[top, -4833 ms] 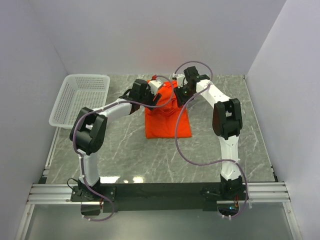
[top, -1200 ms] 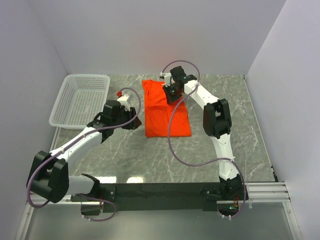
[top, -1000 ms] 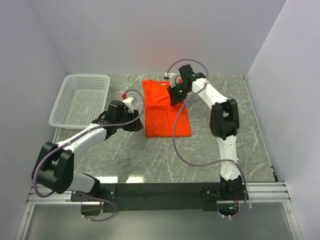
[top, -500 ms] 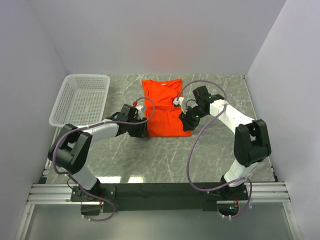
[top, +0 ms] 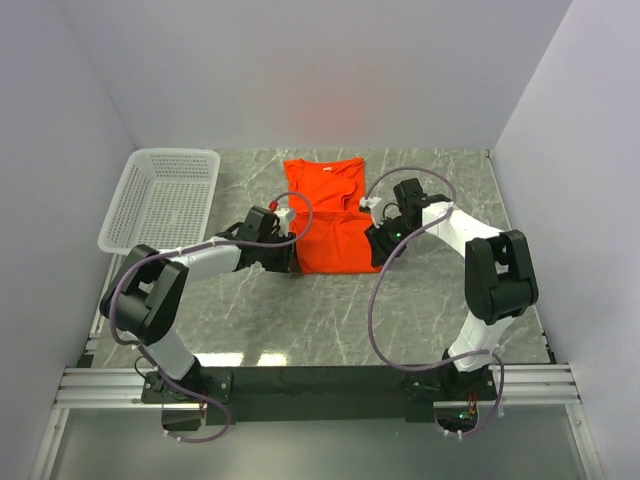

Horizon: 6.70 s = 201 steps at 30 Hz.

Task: Fold and stack the t-shirts
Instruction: Fold the tshirt

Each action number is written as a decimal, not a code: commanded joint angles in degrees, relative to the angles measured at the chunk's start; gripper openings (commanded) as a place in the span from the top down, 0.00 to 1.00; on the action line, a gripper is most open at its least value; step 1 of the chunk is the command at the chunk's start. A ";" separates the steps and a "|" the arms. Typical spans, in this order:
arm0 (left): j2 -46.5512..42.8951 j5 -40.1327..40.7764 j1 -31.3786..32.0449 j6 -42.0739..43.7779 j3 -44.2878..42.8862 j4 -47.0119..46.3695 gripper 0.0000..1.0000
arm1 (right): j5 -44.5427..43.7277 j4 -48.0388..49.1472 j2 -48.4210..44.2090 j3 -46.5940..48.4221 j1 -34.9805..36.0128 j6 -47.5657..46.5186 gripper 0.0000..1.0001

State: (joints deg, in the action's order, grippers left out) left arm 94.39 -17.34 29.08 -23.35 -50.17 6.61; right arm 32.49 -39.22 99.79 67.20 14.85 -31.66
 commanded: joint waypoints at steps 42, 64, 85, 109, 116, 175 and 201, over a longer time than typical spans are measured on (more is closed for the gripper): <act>0.80 -2.78 0.54 3.49 -2.65 1.65 0.99 | -0.75 -5.60 8.33 4.96 -3.78 5.56 1.00; -3.59 -9.46 2.73 2.61 1.48 10.35 0.96 | -3.48 -11.67 0.24 -1.19 -5.54 -2.53 0.87; -31.45 -1.10 2.91 22.53 4.11 5.27 0.44 | 8.74 -9.56 -17.78 -7.42 -0.63 -38.19 0.40; -19.87 -6.92 12.31 57.54 13.09 -5.11 0.41 | -7.97 7.49 -11.20 -18.51 8.97 -40.24 0.41; -14.24 -3.84 12.49 60.09 12.73 -7.84 0.42 | -6.83 6.71 -11.11 -18.16 8.70 -39.36 0.41; -26.52 -8.93 20.23 63.96 13.88 11.56 1.00 | 2.75 -18.43 -21.56 -14.21 4.57 -32.33 1.00; -3.88 -13.60 -2.36 58.60 -12.83 -0.80 0.99 | 0.39 -10.71 10.67 34.03 0.18 -4.57 1.00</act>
State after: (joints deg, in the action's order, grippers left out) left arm 88.49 -28.84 27.27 37.93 -58.15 11.66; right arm 34.00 -52.80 108.40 95.66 16.03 -42.19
